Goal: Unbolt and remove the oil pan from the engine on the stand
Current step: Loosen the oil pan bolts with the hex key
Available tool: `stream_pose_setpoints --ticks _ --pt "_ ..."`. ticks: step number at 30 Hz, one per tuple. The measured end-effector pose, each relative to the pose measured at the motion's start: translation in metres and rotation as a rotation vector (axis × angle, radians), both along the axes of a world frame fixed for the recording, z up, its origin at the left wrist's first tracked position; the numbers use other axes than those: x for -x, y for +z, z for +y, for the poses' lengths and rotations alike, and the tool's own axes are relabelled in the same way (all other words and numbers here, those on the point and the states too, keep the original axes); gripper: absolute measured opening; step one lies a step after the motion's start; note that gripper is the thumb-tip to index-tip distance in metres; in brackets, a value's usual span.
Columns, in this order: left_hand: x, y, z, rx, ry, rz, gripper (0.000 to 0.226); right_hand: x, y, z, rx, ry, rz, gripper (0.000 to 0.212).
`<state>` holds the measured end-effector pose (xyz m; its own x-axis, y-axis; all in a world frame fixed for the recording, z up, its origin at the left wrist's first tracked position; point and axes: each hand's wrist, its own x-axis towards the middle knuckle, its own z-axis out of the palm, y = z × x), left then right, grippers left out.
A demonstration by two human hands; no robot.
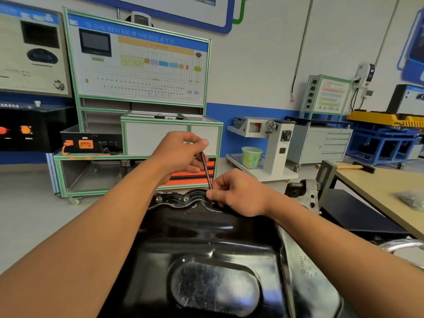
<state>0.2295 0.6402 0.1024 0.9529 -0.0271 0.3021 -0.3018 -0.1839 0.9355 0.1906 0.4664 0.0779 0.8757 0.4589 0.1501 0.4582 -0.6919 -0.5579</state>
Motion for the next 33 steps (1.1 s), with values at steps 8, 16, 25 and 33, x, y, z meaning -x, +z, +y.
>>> stream_pose_setpoints --ticks 8,16,25,33 --pt "0.001 0.008 0.016 0.082 -0.282 0.18 0.015 0.005 -0.001 0.001 0.021 0.022 -0.032 0.031" --pt "-0.003 0.005 0.024 0.143 -0.394 0.217 0.013 0.004 -0.001 0.001 0.075 0.039 -0.08 0.031" --pt "0.031 -0.034 0.071 -0.007 -0.125 0.19 0.014 0.003 0.0 0.001 0.065 0.066 -0.089 0.036" --pt "0.055 -0.032 0.091 -0.521 0.024 0.016 0.006 0.006 0.01 0.002 0.291 0.13 -0.144 0.022"
